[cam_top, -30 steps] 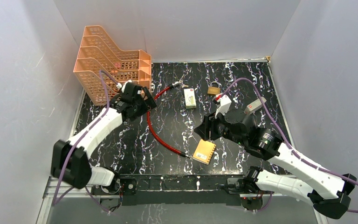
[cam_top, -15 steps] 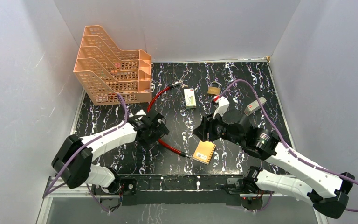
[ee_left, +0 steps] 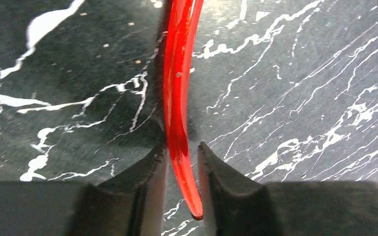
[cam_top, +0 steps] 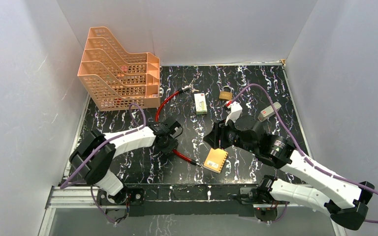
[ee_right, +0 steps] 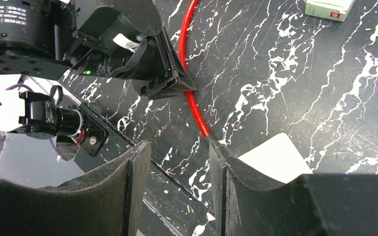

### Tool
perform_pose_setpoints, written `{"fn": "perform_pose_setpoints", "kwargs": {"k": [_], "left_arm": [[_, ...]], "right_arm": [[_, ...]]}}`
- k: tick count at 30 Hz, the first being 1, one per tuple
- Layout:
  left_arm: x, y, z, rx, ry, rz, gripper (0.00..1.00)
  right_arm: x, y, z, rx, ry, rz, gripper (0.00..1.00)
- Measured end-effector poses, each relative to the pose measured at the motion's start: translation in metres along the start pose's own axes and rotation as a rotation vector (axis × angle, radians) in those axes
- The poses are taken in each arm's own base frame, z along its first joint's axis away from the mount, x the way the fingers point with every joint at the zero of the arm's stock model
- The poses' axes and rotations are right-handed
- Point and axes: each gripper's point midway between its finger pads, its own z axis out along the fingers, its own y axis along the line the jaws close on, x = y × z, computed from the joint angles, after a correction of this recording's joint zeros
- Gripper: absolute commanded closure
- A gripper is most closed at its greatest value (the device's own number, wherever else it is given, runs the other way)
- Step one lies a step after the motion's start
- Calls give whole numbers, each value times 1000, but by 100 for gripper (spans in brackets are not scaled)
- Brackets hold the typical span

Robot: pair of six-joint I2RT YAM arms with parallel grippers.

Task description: Unlock with the key

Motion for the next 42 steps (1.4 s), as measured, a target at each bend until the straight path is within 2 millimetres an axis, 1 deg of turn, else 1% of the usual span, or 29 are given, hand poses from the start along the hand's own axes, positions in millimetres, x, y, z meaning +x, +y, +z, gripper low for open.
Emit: {"fn": "perform_pose_setpoints", "kwargs": {"k": [2, 3, 7, 12, 16, 19, 20, 22, 25, 28, 29, 31, 33, 35, 36, 37, 40, 42], "left_arm": [[0, -6, 4, -6, 0, -10, 96], [-1, -11, 5, -5, -1, -20, 100], [-9, -34, 13, 7, 4, -53, 100], [-37, -63, 25, 26, -12, -124, 100], [-61, -75, 33, 34, -29, -172, 100], [-73, -75, 35, 37, -31, -200, 100], [-77, -74, 35, 35, -31, -206, 96], [-82, -73, 36, 34, -31, -203, 82], [-83, -72, 36, 36, -30, -174, 56], [-86, -77, 31, 65, -31, -144, 32], [-86, -76, 29, 68, -33, -123, 26], [-86, -72, 24, 80, -31, -98, 19], [-84, -62, 15, 80, -30, -74, 15], [-83, -53, 3, 92, -27, -52, 12], [-82, -50, -9, 111, -27, -37, 10], [-81, -51, -12, 120, -26, -34, 8], [-74, -55, -48, 209, -37, 26, 4], [-61, -59, -77, 290, -48, 105, 2]], "right_arm": [[0, 0, 0, 1, 0, 0, 45], [0, 0, 0, 1, 0, 0, 45], [0, -1, 0, 3, -2, -3, 45], [-2, -2, -2, 10, -11, -9, 45], [-4, -5, -6, 17, -26, -13, 45], [-4, -7, -11, 25, -31, -16, 45], [-4, -8, -12, 26, -33, -17, 45], [-5, -9, -14, 30, -37, -21, 45], [-4, -11, -15, 37, -35, -28, 44], [-3, -13, -15, 45, -31, -35, 43], [-3, -13, -15, 48, -30, -36, 43], [-5, -13, -15, 52, -33, -39, 41], [-8, -14, -15, 60, -40, -44, 40], [-10, -14, -14, 67, -44, -48, 38], [-12, -14, -14, 71, -46, -49, 37], [-13, -14, -13, 75, -47, -48, 36], [-16, -17, -10, 104, -53, -38, 33], [-20, -20, -5, 135, -59, -30, 32]]}}
